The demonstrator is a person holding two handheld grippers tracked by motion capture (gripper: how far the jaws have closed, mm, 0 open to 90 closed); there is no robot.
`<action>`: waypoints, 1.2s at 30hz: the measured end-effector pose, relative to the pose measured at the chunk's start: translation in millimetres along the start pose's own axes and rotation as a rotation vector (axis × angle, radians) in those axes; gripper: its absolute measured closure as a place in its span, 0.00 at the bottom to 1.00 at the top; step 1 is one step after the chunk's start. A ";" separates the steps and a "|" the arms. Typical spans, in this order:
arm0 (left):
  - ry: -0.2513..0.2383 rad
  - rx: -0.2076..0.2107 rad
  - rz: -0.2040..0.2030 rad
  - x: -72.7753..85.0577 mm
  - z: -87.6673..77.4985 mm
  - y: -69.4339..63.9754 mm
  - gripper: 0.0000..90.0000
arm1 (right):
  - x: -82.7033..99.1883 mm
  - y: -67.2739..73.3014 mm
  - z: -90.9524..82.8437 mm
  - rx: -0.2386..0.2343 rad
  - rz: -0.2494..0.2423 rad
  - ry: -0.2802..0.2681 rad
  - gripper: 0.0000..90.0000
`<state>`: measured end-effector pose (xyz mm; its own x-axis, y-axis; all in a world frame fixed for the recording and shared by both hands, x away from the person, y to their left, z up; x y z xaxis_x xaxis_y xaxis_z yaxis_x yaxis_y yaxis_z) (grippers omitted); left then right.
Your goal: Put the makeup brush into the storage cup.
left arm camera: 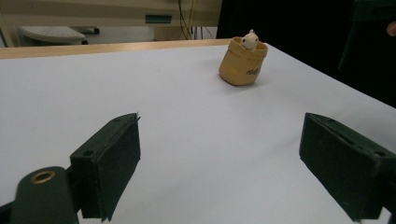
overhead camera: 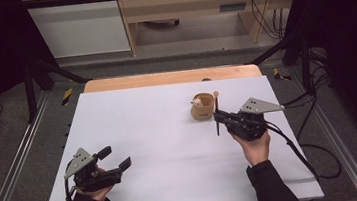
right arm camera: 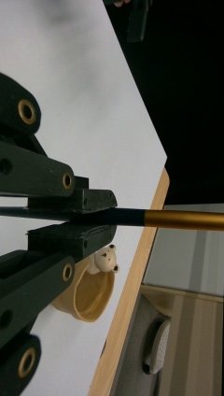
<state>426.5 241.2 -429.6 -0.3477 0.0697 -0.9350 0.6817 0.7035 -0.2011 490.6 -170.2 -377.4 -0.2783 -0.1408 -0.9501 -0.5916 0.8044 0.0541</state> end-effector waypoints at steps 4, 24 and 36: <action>0.003 -0.022 0.009 4.6 -2.4 5.4 0.13 | -6.1 -3.8 5.4 0.016 0.011 -0.007 0.92; 0.036 -0.060 0.040 13.9 -5.9 20.1 0.11 | -27.5 -21.3 33.0 0.106 0.053 -0.040 0.92; 0.052 -0.063 0.048 18.6 -2.7 25.9 0.09 | -34.4 -31.5 52.0 0.143 0.080 -0.058 0.92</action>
<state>436.0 262.6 -451.4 -0.3493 0.1402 -0.9265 0.6570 0.7416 -0.1355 558.2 -160.7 -362.4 -0.2736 -0.0425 -0.9609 -0.4541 0.8864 0.0901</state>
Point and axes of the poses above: each handheld gripper's, and its own axes: z roughly forward along the jaws, x roughly out of its underside, y roughly to its left, the point moved 3 cm from there along z, roughly forward along the jaws, and after that the axes turned 7 degrees about x, right-handed, at the moved point
